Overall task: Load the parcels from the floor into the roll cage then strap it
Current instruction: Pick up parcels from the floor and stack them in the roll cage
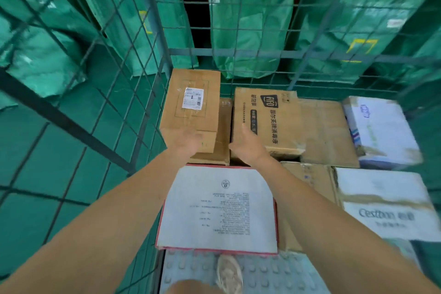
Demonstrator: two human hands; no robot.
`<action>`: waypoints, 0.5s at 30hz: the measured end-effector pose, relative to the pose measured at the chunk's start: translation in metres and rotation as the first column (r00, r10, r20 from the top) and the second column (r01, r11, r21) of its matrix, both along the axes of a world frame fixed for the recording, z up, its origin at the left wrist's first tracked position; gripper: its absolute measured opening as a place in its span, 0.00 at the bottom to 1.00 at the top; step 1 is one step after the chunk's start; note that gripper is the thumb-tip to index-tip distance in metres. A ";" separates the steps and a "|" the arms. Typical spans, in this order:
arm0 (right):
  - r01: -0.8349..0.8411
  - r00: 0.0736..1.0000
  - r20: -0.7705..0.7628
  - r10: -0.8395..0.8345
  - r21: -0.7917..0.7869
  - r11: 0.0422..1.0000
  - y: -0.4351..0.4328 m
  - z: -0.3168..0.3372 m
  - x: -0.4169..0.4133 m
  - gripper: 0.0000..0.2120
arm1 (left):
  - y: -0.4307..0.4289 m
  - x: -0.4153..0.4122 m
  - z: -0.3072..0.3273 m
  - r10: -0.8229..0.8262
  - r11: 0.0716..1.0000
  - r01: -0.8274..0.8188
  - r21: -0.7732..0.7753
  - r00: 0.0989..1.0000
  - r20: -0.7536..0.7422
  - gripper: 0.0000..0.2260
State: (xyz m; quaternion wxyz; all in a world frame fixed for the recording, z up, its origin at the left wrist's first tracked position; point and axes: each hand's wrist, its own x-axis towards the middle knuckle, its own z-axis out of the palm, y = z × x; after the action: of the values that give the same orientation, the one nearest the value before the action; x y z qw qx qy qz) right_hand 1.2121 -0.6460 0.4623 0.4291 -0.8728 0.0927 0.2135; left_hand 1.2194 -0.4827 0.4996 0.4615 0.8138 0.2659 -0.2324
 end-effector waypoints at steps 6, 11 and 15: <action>0.131 0.988 0.076 -0.137 0.072 0.989 -0.032 0.068 -0.086 0.17 | -0.045 -0.071 0.056 -0.133 0.991 0.134 -0.022 0.990 0.046 0.07; 0.374 0.915 0.066 -0.397 0.226 0.899 -0.077 0.101 -0.167 0.21 | -0.087 -0.127 0.082 -0.244 0.958 0.250 -0.144 0.968 0.054 0.05; 0.552 0.816 0.077 -0.572 0.189 0.812 -0.128 0.109 -0.240 0.19 | -0.144 -0.164 0.092 -0.353 0.910 0.363 -0.201 0.932 0.084 0.09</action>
State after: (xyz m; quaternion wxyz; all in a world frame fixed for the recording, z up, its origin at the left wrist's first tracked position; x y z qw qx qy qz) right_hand 0.9726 -0.7745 0.5714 0.5459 -0.7813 0.3015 0.0262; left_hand 1.0551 -0.6262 0.5913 0.5017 0.7996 0.0753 -0.3213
